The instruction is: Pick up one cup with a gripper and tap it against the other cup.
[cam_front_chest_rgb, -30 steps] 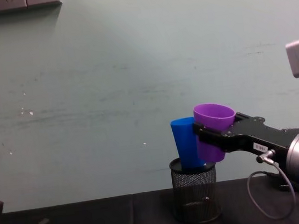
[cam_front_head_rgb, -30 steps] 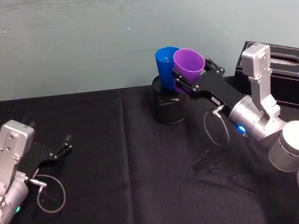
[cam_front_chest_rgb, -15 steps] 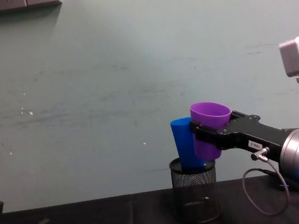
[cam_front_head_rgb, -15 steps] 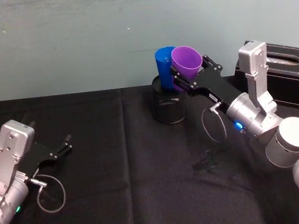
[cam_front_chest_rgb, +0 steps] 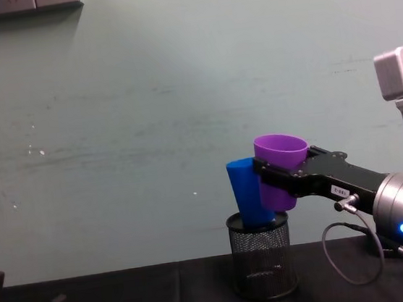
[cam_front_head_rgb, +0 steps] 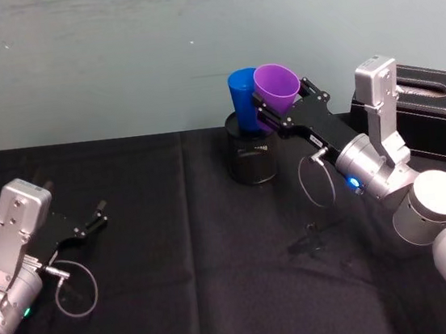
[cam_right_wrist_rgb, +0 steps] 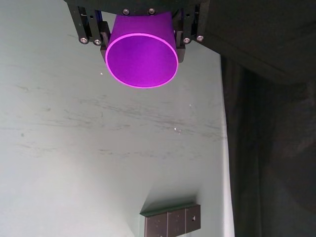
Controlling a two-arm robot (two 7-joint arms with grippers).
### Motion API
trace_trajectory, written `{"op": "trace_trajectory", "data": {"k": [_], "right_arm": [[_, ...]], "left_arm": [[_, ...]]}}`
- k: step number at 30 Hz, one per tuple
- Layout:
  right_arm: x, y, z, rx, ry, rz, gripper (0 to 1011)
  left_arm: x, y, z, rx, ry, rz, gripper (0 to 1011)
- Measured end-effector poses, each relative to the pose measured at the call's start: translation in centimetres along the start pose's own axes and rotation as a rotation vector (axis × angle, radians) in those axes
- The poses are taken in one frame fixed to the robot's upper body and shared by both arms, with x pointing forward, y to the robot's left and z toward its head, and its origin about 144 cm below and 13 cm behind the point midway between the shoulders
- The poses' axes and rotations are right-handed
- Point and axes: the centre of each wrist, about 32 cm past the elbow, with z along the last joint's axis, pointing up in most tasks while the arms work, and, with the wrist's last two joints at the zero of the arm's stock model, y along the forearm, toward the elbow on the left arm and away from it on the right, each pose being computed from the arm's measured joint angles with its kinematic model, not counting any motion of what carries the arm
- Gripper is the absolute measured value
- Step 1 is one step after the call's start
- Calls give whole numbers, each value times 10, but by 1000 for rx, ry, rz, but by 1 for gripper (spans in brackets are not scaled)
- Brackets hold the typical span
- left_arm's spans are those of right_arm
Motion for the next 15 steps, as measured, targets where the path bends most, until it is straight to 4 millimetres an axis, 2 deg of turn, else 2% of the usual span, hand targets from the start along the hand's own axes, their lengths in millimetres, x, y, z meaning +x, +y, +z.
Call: {"op": "trace_trajectory", "data": {"k": [15], "right_arm": [[1,-2,1,1,-6,4,731]], "left_arm": [[0,0,0,0,0,0,1011]]}}
